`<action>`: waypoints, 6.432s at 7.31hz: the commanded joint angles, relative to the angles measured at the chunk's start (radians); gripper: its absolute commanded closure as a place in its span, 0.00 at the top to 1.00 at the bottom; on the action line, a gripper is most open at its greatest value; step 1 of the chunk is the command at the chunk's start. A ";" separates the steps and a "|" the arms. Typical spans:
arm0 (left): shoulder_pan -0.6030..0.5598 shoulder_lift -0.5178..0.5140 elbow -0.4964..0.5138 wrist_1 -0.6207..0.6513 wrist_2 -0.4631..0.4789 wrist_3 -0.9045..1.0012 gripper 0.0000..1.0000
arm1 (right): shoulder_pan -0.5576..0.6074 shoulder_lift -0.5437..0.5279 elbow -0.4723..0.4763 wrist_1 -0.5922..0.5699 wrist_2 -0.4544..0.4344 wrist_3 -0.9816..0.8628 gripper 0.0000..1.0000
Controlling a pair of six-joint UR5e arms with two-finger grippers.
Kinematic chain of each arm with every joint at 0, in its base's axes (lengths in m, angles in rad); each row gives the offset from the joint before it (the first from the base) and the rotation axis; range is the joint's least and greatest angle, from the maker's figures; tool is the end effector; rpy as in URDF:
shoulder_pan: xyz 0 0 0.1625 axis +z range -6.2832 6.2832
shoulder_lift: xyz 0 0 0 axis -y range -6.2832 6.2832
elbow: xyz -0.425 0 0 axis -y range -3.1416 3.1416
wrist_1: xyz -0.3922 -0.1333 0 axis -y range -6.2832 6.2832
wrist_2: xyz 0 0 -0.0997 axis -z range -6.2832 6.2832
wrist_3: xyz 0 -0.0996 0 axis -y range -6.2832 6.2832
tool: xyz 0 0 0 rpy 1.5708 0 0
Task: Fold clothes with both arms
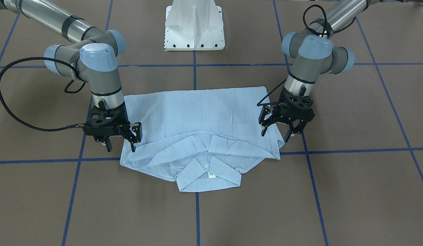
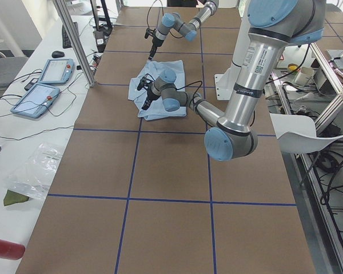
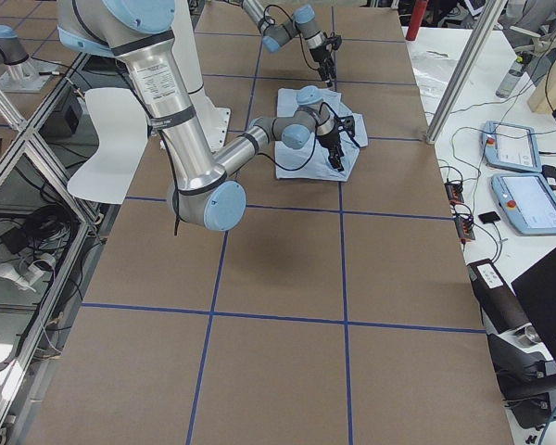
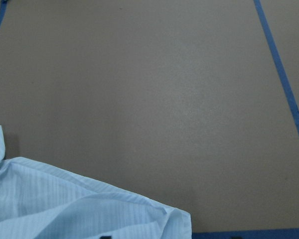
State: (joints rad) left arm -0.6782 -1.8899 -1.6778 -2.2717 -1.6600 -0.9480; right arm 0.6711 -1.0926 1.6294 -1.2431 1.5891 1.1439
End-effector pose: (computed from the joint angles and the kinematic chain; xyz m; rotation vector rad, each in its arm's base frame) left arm 0.4070 -0.4877 0.3565 0.6186 0.9443 0.0009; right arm -0.4454 -0.5215 0.3280 0.4374 -0.7480 0.2209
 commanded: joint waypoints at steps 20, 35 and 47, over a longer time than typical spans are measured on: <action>0.243 0.273 -0.220 0.011 0.062 -0.257 0.00 | -0.013 -0.021 0.060 0.002 0.011 0.002 1.00; -0.305 -0.229 0.501 -0.190 -0.175 0.275 1.00 | -0.162 0.376 -0.256 -0.154 -0.055 0.386 0.99; -0.296 -0.222 0.494 -0.195 -0.176 0.273 1.00 | -0.169 0.448 -0.470 -0.045 -0.185 0.467 0.11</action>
State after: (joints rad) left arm -0.9741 -2.1123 -1.1837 -2.4666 -1.8362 -0.6750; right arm 0.5016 -0.6445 1.1628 -1.2888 1.4082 1.6090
